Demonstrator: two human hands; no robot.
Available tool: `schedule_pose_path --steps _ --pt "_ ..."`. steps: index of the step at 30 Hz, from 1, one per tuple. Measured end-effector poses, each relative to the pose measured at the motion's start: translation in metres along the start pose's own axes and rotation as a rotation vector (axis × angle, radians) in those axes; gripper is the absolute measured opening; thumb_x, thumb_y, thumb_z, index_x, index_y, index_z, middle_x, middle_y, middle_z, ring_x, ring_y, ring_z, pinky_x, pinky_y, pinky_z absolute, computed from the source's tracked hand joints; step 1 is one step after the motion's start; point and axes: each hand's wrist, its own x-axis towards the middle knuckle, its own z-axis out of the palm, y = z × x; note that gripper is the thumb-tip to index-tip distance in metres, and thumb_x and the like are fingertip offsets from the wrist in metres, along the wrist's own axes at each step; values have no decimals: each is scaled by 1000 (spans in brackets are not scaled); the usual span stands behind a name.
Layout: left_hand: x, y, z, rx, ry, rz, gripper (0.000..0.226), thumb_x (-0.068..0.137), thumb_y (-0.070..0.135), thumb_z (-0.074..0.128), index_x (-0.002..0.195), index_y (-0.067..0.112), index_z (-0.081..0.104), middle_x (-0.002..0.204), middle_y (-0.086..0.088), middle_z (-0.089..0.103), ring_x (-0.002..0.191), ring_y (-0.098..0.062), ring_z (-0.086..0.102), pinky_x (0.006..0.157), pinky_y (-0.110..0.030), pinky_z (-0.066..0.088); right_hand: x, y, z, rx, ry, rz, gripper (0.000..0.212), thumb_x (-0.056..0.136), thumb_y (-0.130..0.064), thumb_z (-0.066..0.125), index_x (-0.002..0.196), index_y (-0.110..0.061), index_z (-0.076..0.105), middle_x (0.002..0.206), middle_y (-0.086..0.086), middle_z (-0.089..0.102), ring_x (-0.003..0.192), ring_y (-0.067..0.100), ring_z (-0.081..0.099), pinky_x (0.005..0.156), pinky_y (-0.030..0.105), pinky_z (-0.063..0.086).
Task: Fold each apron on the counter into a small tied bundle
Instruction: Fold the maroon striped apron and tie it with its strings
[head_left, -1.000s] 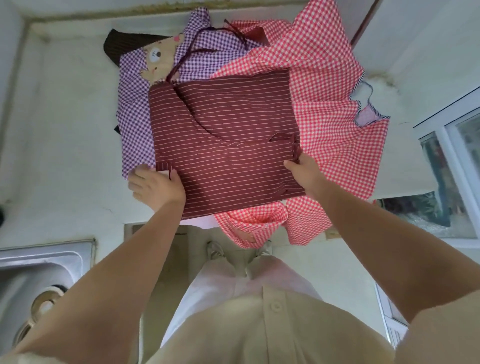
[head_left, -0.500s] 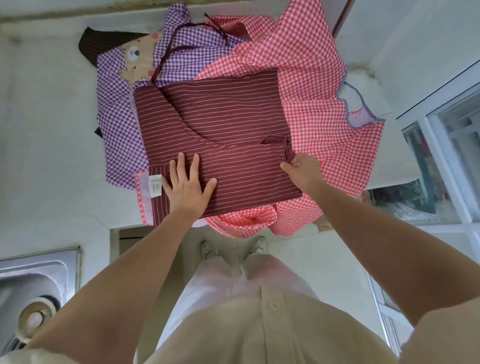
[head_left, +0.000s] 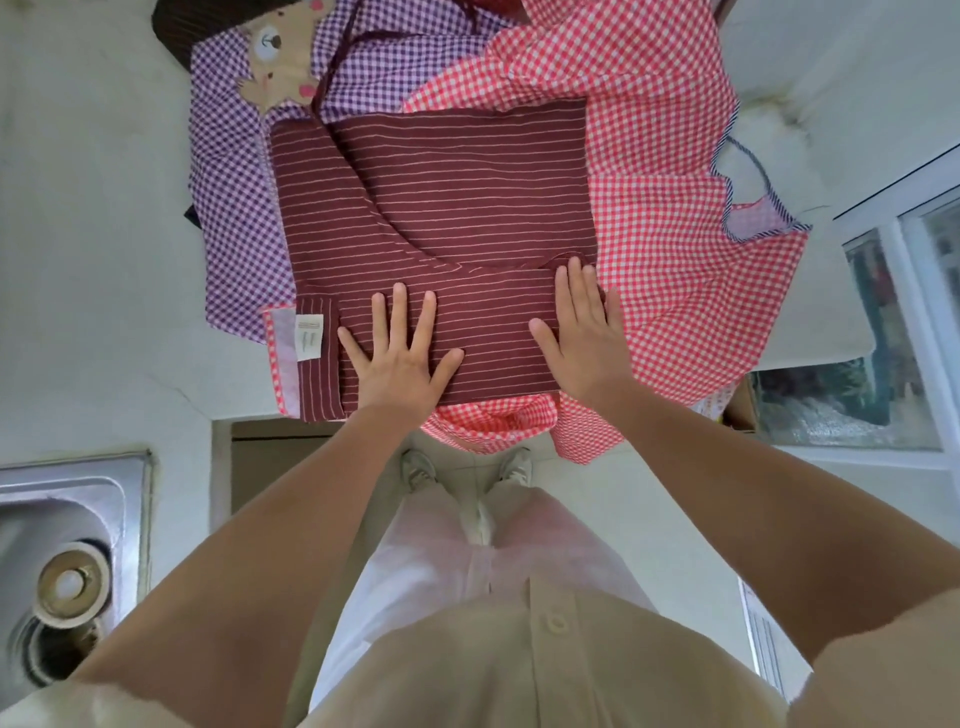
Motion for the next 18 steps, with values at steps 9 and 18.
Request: schedule_pose_path --steps 9,18 --pt "-1 3 9 73 127 -4 67 94 63 1 152 35 -17 163 -3 -15 149 -29 -17 113 -67 -6 -7 -27 2 -73 167 -367 61 105 -40 21 157 -12 9 165 8 4 152 21 1 123 47 8" --pt "-5 3 -9 27 293 9 62 99 53 19 153 23 25 158 -12 25 144 -34 23 114 -60 21 3 -19 -10 -12 305 -194 55 98 -34 33 145 -7 41 148 10 43 138 26 37 115 45 21"
